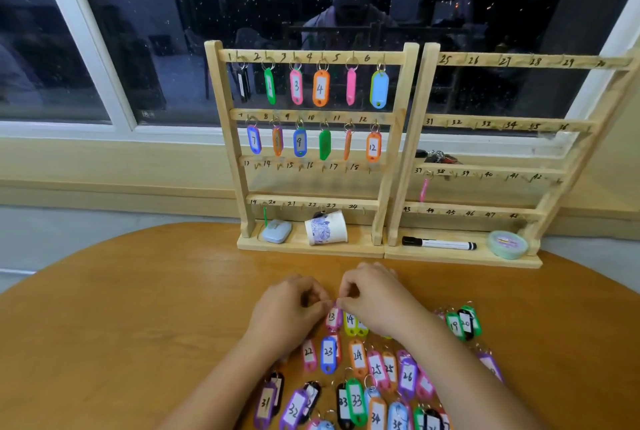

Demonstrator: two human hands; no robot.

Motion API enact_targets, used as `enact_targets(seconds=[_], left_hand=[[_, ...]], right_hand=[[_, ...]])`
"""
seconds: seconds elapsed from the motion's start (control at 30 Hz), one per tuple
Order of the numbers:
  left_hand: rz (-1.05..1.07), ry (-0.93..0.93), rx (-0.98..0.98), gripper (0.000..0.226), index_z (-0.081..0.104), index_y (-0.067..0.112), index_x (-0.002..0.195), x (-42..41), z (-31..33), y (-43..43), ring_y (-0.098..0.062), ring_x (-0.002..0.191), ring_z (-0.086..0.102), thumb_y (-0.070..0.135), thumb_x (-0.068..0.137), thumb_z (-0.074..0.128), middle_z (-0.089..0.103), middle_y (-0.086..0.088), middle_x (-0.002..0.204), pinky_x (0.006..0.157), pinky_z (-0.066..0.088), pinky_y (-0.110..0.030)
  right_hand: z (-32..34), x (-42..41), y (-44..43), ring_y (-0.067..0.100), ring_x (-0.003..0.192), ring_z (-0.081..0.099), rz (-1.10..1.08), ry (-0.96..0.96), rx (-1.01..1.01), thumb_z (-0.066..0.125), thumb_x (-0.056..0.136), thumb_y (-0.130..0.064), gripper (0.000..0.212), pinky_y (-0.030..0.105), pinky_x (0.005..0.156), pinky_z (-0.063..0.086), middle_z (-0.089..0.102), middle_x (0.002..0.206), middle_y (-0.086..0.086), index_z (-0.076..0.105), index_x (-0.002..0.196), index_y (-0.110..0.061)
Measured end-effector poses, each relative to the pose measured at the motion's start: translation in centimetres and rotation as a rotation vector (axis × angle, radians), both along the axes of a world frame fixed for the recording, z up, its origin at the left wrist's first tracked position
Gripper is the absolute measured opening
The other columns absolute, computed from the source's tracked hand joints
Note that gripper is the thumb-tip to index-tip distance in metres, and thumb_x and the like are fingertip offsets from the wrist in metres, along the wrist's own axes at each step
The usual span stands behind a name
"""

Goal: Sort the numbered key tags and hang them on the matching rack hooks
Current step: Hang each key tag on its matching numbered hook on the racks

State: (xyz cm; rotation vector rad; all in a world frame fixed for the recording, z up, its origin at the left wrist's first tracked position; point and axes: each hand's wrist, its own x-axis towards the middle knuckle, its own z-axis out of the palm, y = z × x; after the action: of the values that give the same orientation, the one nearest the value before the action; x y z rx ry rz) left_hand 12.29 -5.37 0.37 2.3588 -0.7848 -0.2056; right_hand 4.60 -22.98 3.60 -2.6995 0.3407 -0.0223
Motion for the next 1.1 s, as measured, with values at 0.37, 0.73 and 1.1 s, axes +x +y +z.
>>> enact_targets(seconds=[0.37, 0.73, 1.1], left_hand=[[0.055, 0.347, -0.511, 0.008, 0.078, 0.023, 0.098, 1.5, 1.2, 1.8, -0.02, 0.093, 0.074, 0.029, 0.101, 0.073, 0.08, 0.002, 0.094, 0.091, 0.061, -0.039], [0.15, 0.354, -0.801, 0.012, 0.075, 0.011, 0.094, 4.4, 0.3, 3.2, -0.013, 0.071, 0.066, 0.018, 0.103, 0.071, 0.078, -0.012, 0.084, 0.071, 0.049, -0.023], [0.155, 0.33, -0.836, 0.015, 0.074, 0.019, 0.091, 5.7, -0.5, 3.6, -0.033, 0.075, 0.069, 0.025, 0.104, 0.071, 0.077, -0.012, 0.08, 0.08, 0.057, -0.047]], right_hand=[[2.0, 0.4, 0.4, 0.002, 0.09, 0.058, -0.025, -0.172, 0.115, 0.074, 0.096, -0.034, 0.015, 0.032, 0.086, 0.052, 0.065, 0.089, -0.015, 0.077, 0.081, -0.034], [9.9, 7.9, 4.1, -0.002, 0.062, 0.052, 0.05, -0.458, 0.158, 0.072, 0.098, -0.031, 0.013, 0.023, 0.058, 0.032, 0.052, 0.058, -0.015, 0.077, 0.086, -0.029], [12.6, 15.0, 7.1, 0.017, 0.066, 0.061, 0.021, -0.544, 0.065, 0.067, 0.101, -0.032, 0.018, 0.032, 0.061, 0.04, 0.057, 0.056, -0.008, 0.074, 0.085, -0.027]])
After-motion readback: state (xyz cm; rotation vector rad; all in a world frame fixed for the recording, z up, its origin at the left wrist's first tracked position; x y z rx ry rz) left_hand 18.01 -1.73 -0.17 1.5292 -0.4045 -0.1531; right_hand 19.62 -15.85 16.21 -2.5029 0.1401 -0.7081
